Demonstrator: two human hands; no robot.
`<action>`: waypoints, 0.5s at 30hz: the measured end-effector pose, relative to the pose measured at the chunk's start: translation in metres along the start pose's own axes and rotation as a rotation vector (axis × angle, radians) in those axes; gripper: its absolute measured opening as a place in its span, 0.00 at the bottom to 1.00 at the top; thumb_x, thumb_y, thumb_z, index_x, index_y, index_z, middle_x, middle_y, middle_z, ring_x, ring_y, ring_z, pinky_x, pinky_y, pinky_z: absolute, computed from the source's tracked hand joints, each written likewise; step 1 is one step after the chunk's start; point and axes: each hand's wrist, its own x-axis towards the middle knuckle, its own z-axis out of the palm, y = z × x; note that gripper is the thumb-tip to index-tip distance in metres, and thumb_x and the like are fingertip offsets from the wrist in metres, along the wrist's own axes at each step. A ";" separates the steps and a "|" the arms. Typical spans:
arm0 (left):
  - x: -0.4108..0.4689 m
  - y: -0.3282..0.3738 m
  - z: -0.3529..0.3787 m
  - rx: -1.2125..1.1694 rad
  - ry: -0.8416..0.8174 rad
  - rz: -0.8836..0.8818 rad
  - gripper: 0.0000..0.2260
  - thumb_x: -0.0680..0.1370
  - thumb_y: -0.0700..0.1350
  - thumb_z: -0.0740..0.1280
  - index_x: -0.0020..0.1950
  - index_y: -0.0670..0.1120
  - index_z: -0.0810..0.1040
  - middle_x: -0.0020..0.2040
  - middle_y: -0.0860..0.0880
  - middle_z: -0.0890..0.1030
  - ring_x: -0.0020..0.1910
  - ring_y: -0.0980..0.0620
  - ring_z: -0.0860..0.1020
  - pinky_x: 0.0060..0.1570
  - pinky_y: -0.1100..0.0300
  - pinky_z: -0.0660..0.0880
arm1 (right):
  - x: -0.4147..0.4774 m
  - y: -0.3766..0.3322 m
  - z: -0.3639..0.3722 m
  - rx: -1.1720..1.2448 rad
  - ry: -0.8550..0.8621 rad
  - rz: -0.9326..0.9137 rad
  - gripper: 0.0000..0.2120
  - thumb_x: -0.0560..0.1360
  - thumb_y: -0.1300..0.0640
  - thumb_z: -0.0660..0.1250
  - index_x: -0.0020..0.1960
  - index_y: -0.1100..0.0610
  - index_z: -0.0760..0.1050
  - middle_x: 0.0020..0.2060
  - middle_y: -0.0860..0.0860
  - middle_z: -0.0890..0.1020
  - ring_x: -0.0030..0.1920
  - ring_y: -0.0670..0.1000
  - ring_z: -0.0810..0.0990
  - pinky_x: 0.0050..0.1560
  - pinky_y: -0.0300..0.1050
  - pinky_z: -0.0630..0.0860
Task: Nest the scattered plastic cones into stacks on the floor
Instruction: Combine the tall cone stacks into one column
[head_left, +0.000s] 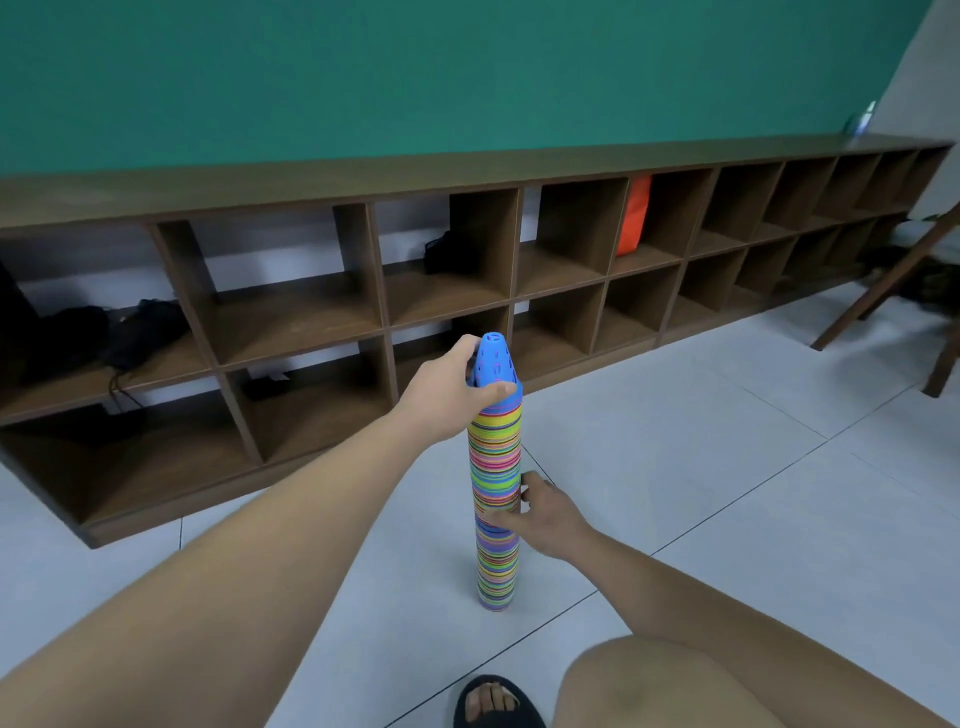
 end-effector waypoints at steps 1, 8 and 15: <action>0.003 -0.003 -0.001 -0.003 0.007 -0.010 0.27 0.79 0.62 0.73 0.73 0.55 0.69 0.62 0.54 0.82 0.54 0.52 0.83 0.47 0.53 0.86 | 0.000 0.008 0.007 -0.004 -0.016 0.026 0.41 0.65 0.30 0.76 0.69 0.50 0.71 0.62 0.50 0.79 0.61 0.51 0.79 0.59 0.49 0.78; 0.020 -0.039 -0.015 -0.135 0.124 -0.179 0.25 0.82 0.59 0.70 0.74 0.50 0.71 0.64 0.51 0.80 0.58 0.51 0.81 0.49 0.56 0.82 | 0.017 0.051 0.059 -0.021 -0.103 0.127 0.44 0.71 0.36 0.78 0.77 0.54 0.65 0.67 0.56 0.77 0.64 0.55 0.79 0.57 0.44 0.73; 0.043 -0.089 -0.031 -0.248 0.157 -0.291 0.29 0.81 0.61 0.70 0.78 0.52 0.68 0.67 0.52 0.79 0.62 0.50 0.80 0.52 0.56 0.80 | 0.039 0.080 0.101 0.043 -0.113 0.234 0.34 0.69 0.41 0.79 0.67 0.52 0.69 0.57 0.53 0.78 0.49 0.50 0.80 0.38 0.39 0.74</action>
